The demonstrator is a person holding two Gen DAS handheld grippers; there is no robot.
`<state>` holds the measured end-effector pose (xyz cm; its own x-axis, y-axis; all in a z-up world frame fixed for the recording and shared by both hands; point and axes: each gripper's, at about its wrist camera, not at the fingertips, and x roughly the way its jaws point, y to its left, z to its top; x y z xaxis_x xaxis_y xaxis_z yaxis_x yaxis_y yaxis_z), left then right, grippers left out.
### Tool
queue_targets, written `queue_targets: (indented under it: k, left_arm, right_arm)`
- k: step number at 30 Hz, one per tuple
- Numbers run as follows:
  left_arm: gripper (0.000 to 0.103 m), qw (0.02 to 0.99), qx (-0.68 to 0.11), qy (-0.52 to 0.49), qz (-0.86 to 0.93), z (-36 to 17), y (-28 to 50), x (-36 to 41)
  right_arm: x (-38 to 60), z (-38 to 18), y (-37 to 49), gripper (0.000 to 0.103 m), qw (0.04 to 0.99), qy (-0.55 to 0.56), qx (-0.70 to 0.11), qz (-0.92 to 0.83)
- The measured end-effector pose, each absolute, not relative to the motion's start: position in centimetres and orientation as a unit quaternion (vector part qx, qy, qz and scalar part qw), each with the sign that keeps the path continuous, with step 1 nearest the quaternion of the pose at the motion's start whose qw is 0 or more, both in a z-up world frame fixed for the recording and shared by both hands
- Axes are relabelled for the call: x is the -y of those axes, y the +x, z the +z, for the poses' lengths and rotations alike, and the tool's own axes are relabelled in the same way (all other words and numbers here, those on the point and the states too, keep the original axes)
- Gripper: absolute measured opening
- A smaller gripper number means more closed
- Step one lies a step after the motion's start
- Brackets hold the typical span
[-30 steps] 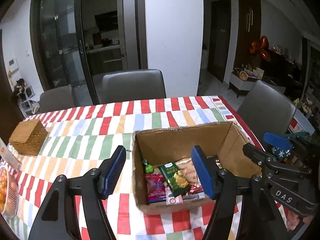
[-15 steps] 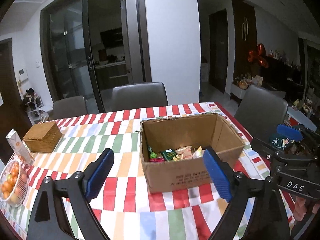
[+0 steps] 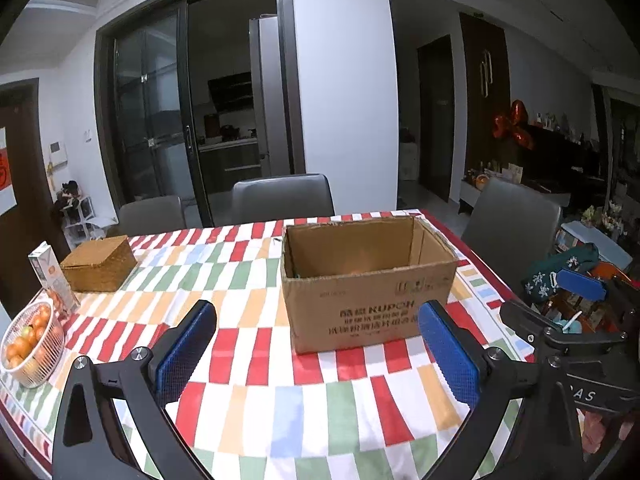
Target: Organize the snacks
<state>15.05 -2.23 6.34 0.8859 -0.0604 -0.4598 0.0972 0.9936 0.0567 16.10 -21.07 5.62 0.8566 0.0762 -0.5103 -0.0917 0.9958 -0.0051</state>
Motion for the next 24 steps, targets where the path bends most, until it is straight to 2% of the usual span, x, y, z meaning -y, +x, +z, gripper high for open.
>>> queue_targets:
  k: [24]
  left_arm:
    - [0.103, 0.967, -0.248, 0.018, -0.051, 6.2, 11.2, 1.5]
  right_arm:
    - [21.0, 6.8, 10.8, 0.09, 0.972, -0.02, -0.231, 0.039]
